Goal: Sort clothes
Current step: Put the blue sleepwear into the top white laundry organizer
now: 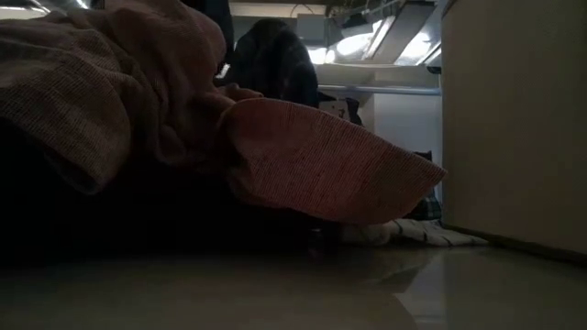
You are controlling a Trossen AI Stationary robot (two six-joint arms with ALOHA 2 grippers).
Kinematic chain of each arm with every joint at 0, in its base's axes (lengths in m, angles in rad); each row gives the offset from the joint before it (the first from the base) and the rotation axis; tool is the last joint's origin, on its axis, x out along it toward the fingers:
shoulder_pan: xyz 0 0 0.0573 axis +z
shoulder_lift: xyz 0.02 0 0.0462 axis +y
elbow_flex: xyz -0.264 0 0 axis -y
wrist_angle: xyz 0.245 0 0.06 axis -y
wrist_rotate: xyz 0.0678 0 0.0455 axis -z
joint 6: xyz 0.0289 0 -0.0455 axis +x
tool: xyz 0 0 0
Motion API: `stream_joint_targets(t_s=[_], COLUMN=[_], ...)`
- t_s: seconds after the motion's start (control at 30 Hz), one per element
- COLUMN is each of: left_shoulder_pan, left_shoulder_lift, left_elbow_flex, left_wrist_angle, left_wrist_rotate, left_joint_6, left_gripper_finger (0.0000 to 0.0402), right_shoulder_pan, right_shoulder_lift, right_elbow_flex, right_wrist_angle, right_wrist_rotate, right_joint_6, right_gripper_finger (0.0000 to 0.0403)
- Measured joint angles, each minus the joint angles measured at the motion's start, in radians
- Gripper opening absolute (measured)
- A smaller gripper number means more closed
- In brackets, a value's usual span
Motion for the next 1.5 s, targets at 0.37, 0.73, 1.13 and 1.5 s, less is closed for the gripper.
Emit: stream_joint_targets(t_s=[0.37, 0.73, 1.13, 1.5], left_shoulder_pan=[0.232, 0.4, 0.376, 0.373], left_shoulder_lift=[0.212, 0.255, 0.238, 0.175], left_elbow_flex=[0.271, 0.353, 0.284, 0.017], left_wrist_angle=[-0.106, -0.649, -1.282, -1.411], left_wrist_rotate=[0.074, 0.041, 0.129, 0.112], left_joint_6=[0.037, -0.214, -0.492, -0.691], left_gripper_finger=[0.0013, 0.0018, 0.0019, 0.0019], right_shoulder_pan=[0.0, 0.0, 0.0, 0.0], right_shoulder_lift=[0.0, 0.0, 0.0, 0.0], right_elbow_flex=[0.0, 0.0, 0.0, 0.0], right_wrist_angle=[-0.008, -0.059, -0.075, -0.08], right_wrist_rotate=[0.0, -0.001, -0.002, -0.002], right_joint_6=[0.0, 0.0, 0.004, 0.004], right_gripper_finger=[0.0017, 0.0017, 0.0017, 0.0017])
